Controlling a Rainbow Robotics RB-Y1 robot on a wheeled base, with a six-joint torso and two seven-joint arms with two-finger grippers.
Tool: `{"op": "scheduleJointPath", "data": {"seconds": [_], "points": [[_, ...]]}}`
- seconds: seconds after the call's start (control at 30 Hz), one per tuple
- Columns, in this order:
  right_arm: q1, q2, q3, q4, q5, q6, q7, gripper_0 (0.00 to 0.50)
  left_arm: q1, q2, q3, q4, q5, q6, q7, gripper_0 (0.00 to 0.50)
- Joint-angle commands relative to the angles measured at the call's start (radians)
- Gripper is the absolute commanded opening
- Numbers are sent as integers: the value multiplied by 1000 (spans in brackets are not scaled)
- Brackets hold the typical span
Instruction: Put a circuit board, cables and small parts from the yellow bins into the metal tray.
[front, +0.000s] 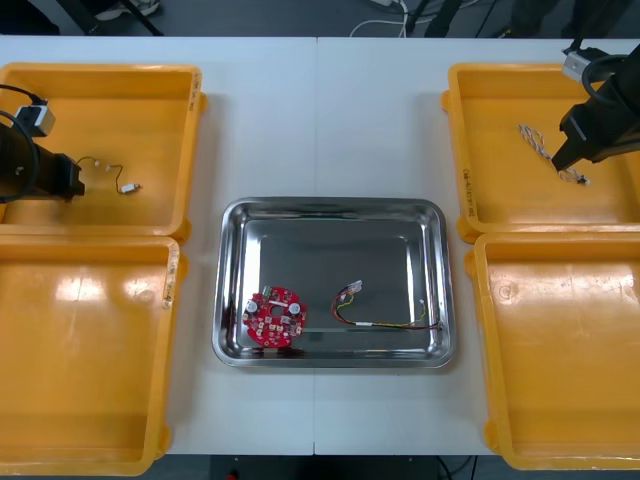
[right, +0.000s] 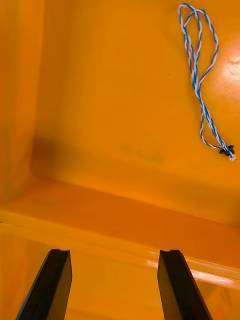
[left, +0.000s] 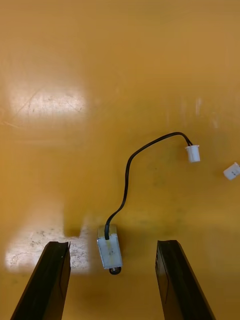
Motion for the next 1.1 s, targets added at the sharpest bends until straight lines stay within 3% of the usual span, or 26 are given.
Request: {"op": "scheduleJointPath", "data": {"seconds": [0.03,0.4,0.6,0.63,0.67,0.7,0.73,1.1], "points": [[-78,-44,-34,48,21,-22,19,500,18,-9,-24,-13,6,-23,-68,500],[-113,-50,-71,189,69,-98,25,500,36,-9,-48,-13,11,-59,-68,500],[-119,-48,-111,216,150,-124,29,500,39,-9,-48,-13,9,-60,-71,500],[-119,-45,-111,216,161,-134,31,500,39,-9,-48,-13,8,-60,-73,482],[-118,-44,-111,216,165,-148,31,500,39,-9,-48,-13,9,-59,-73,285],[-119,-42,-111,219,165,-154,29,500,39,-9,-48,-13,9,-59,-73,162],[-119,-36,-110,226,167,-168,33,500,39,-9,-50,-13,9,-60,-75,1],[-119,21,-111,279,171,-271,69,500,41,-7,-39,-15,14,-59,-73,0]]}}
